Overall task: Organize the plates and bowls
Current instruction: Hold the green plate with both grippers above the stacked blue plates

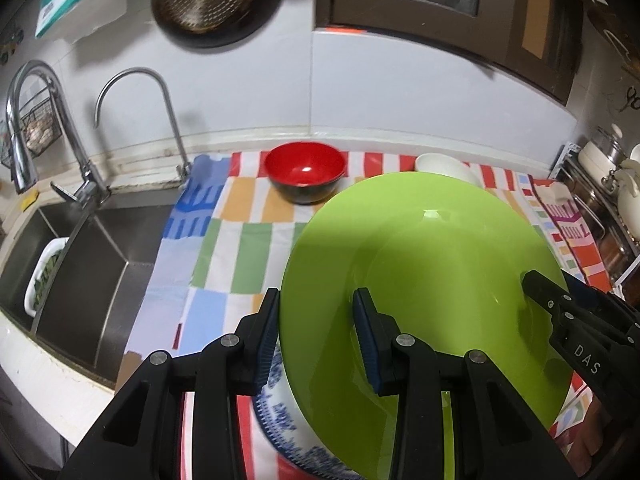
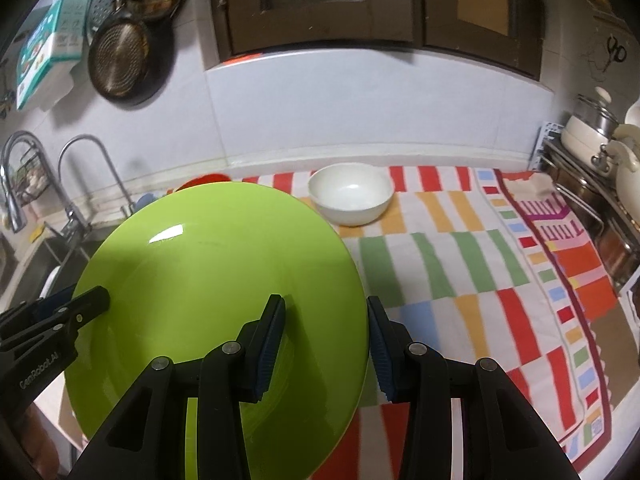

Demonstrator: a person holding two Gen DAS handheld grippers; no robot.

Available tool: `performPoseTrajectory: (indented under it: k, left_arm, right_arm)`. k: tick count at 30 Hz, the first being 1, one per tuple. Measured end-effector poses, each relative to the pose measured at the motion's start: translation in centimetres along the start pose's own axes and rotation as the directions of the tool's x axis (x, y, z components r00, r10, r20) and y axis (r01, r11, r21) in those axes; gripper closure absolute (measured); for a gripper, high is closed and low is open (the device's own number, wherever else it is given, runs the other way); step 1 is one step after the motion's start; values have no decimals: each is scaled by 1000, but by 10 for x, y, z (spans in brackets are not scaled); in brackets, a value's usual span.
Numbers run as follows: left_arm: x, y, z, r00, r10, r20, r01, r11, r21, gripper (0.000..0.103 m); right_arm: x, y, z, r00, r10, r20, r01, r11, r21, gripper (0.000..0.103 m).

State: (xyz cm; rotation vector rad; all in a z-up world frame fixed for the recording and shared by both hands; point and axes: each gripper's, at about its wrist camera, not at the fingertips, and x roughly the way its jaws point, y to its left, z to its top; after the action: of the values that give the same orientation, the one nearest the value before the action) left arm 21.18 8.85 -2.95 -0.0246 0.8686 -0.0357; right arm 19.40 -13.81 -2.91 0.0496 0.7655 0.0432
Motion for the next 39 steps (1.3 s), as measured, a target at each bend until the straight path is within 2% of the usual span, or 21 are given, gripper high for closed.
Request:
performPoseTrajectory:
  k: [11, 25, 39]
  left_arm:
    - [15, 25, -26, 996, 31, -80, -32, 999, -8, 67]
    - [52, 36, -51, 980, 39, -194, -43, 999, -17, 66]
    - [72, 34, -58, 971, 49, -233, -52, 999, -9, 66]
  right_arm:
    - [19, 29, -22, 995, 36, -90, -38, 999, -16, 61]
    - [56, 46, -52, 974, 38, -221, -46, 999, -28, 61]
    - [78, 44, -64, 959, 24, -282, -35, 999, -34, 61]
